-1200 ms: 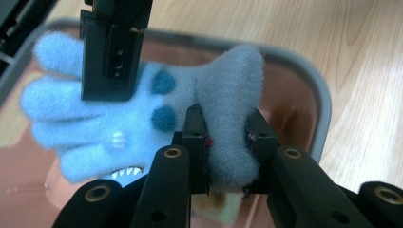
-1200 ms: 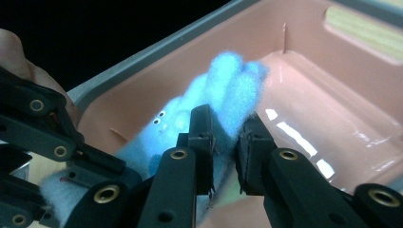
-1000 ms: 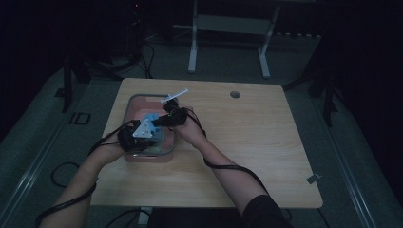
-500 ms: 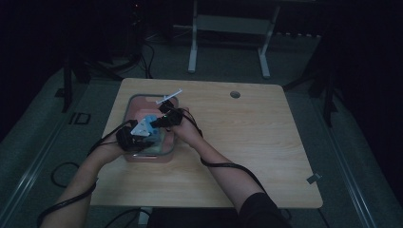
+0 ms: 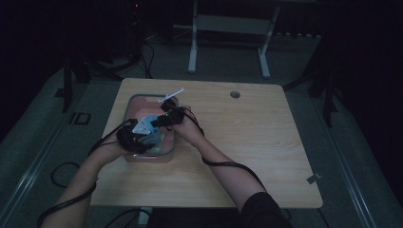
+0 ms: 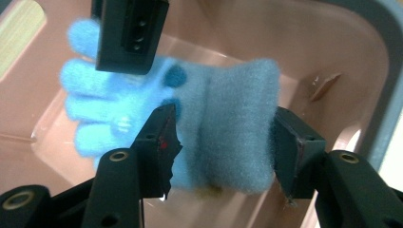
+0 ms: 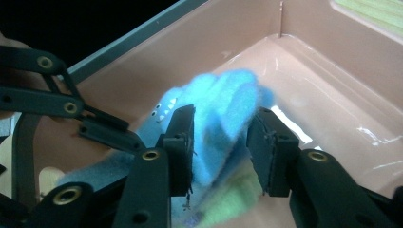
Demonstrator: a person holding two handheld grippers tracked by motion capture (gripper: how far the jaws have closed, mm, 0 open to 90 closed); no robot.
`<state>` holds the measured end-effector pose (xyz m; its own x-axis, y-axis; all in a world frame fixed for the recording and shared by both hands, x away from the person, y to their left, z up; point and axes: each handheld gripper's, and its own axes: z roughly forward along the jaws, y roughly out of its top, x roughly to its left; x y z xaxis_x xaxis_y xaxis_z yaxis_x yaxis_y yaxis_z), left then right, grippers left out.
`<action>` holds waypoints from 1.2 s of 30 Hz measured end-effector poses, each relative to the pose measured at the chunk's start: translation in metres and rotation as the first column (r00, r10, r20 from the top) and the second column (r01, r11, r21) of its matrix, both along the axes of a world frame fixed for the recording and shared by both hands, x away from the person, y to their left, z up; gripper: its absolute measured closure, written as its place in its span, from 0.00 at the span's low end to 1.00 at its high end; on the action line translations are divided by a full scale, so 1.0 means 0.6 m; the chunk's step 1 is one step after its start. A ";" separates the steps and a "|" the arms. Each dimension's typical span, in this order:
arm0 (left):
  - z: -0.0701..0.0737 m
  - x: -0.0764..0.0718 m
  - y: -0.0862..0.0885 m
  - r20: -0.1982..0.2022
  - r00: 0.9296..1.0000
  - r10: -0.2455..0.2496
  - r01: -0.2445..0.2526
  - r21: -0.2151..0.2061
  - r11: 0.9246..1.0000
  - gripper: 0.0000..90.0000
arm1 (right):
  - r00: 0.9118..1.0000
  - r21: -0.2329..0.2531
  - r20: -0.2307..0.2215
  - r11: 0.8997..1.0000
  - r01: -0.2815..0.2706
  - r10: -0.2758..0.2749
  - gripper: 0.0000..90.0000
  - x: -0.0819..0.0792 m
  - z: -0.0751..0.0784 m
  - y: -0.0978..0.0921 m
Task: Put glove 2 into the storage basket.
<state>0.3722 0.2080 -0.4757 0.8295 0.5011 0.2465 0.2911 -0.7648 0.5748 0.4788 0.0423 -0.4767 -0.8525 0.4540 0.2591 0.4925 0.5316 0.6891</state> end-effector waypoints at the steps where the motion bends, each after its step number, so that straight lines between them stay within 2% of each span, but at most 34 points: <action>1: 0.000 0.000 0.000 0.000 1.000 0.000 0.000 0.000 1.000 0.44 | 1.000 0.003 0.004 1.000 0.001 -0.001 0.65 0.000 0.002 -0.002; 2: 0.010 -0.002 0.001 0.003 1.000 0.016 -0.016 -0.025 1.000 0.44 | 1.000 0.003 0.004 1.000 0.001 -0.001 0.65 0.000 0.002 -0.002; 4: 0.018 -0.005 -0.001 0.005 1.000 0.027 -0.027 -0.050 0.998 0.36 | 1.000 0.014 0.012 1.000 -0.008 0.008 0.58 -0.004 0.010 -0.007; 8: 0.029 -0.010 -0.005 0.014 0.998 0.068 -0.067 -0.084 0.994 0.24 | 1.000 0.035 0.018 0.999 -0.020 0.020 0.51 -0.009 0.022 -0.015; 10: 0.033 -0.011 -0.006 -0.004 0.997 0.077 -0.077 -0.109 0.991 0.15 | 0.999 0.053 0.026 0.998 -0.024 0.022 0.47 -0.012 0.029 -0.021; 12: 0.034 -0.012 -0.007 -0.015 0.995 0.098 -0.099 -0.140 0.985 0.15 | 0.999 0.066 0.036 0.997 -0.034 0.032 0.43 -0.014 0.034 -0.028; 14: 0.033 -0.012 -0.008 -0.025 0.994 0.102 -0.105 -0.148 0.983 0.11 | 0.999 0.068 0.037 0.997 -0.040 0.038 0.41 -0.016 0.035 -0.031; 15: 0.031 -0.013 -0.010 -0.017 0.993 0.114 -0.115 -0.144 0.983 0.10 | 0.998 0.074 0.038 0.995 -0.060 0.057 0.33 -0.021 0.037 -0.040; 16: 0.031 -0.013 -0.011 -0.014 0.993 0.116 -0.116 -0.146 0.982 0.10 | 0.997 0.075 0.038 0.995 -0.070 0.067 0.31 -0.022 0.037 -0.042; 18: 0.029 -0.015 -0.012 -0.010 0.992 0.124 -0.124 -0.171 0.977 0.10 | 0.996 0.082 0.037 0.993 -0.080 0.078 0.29 -0.023 0.037 -0.046; 19: 0.028 -0.015 -0.013 -0.016 0.992 0.126 -0.127 -0.188 0.974 0.10 | 0.995 0.096 0.043 0.991 -0.098 0.095 0.22 -0.027 0.036 -0.051; 22: 0.027 -0.020 -0.020 -0.021 0.993 0.120 -0.121 -0.199 0.972 0.10 | 0.993 0.102 0.049 0.989 -0.111 0.106 0.21 -0.031 0.034 -0.056; 24: 0.027 -0.022 -0.025 -0.022 0.992 0.120 -0.122 -0.202 0.972 0.10 | 0.991 0.098 0.070 0.987 -0.124 0.118 0.21 -0.036 0.030 -0.062; 28: 0.026 -0.023 -0.032 -0.030 0.994 0.109 -0.113 -0.212 0.971 0.10 | 0.991 0.105 0.070 0.987 -0.123 0.116 0.22 -0.036 0.026 -0.071; 30: 0.028 -0.024 -0.035 -0.032 0.994 0.104 -0.108 -0.213 0.971 0.10 | 0.990 0.103 0.077 0.987 -0.124 0.116 0.22 -0.036 0.027 -0.076; 32: 0.030 -0.024 -0.039 -0.052 0.994 0.096 -0.105 -0.210 0.972 0.11 | 0.991 0.098 0.082 0.988 -0.117 0.109 0.24 -0.037 0.027 -0.083; 36: 0.028 -0.024 -0.051 -0.045 0.995 0.085 -0.092 -0.207 0.974 0.11 | 0.991 0.100 0.077 0.988 -0.116 0.108 0.24 -0.039 0.024 -0.094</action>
<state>0.3575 0.1776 -0.4590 0.7859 0.6102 0.0995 0.3757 -0.5991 0.7071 0.4554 -0.0138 -0.4621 -0.9144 0.3283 0.2370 0.3818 0.5045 0.7744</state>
